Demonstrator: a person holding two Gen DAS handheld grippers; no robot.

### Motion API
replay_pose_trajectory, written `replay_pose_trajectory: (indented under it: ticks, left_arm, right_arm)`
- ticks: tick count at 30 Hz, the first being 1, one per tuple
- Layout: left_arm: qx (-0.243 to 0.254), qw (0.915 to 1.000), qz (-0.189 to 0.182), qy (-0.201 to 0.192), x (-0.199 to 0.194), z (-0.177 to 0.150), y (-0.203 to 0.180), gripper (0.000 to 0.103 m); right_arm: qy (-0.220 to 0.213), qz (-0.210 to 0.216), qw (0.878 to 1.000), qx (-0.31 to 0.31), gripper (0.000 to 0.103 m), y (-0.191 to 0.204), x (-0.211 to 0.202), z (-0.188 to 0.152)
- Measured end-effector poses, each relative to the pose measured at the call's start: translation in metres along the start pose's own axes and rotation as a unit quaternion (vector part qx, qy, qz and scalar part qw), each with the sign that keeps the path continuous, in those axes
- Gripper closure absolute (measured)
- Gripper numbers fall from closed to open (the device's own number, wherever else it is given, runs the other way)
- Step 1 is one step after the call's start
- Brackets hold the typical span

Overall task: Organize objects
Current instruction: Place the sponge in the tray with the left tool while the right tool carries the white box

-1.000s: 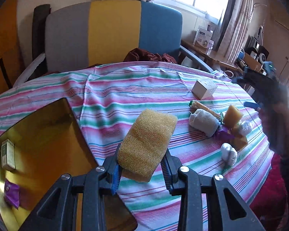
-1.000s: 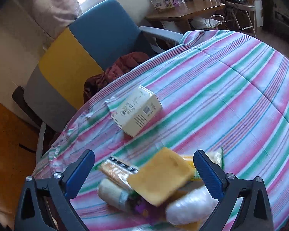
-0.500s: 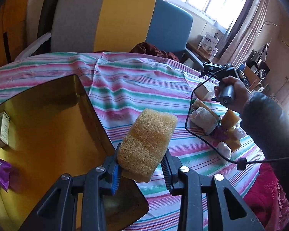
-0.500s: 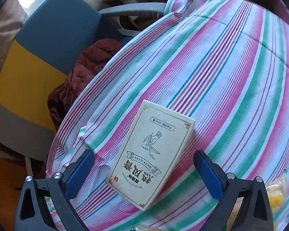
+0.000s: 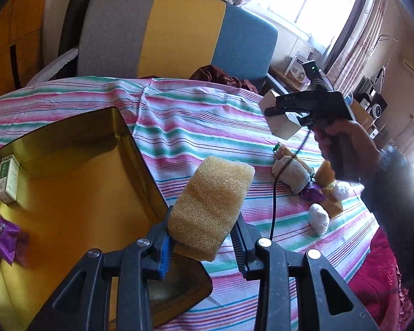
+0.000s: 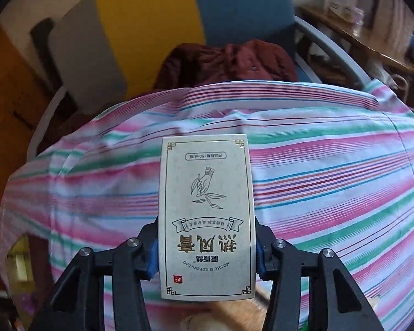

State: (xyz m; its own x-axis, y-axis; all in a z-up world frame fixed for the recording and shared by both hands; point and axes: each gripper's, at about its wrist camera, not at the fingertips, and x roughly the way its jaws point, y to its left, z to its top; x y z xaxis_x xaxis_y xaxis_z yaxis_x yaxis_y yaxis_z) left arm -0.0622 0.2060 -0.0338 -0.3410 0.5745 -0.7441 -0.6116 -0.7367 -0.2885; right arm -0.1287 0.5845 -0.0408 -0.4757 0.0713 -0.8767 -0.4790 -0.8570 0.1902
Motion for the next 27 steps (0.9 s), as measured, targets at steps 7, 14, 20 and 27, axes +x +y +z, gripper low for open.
replay_pose_trajectory:
  ticks: [7, 14, 20, 27]
  left_arm:
    - [-0.013, 0.9997, 0.02, -0.008, -0.021, -0.013, 0.01, 0.067]
    - [-0.046, 0.9969, 0.06, -0.024, -0.048, -0.031, 0.04, 0.067]
    - [-0.08, 0.9909, 0.102, -0.035, -0.07, -0.048, 0.074, 0.067]
    - [-0.12, 0.9808, 0.142, -0.057, -0.102, -0.064, 0.115, 0.067]
  right_arm:
    - [0.026, 0.06, 0.991, -0.12, 0.052, 0.075, -0.022, -0.078]
    - [0.062, 0.044, 0.981, -0.179, 0.052, 0.102, -0.013, -0.164]
    - [0.048, 0.022, 0.979, -0.195, 0.052, 0.113, -0.014, -0.207]
    - [0.039, 0.021, 0.984, -0.172, 0.051, 0.107, -0.008, -0.211]
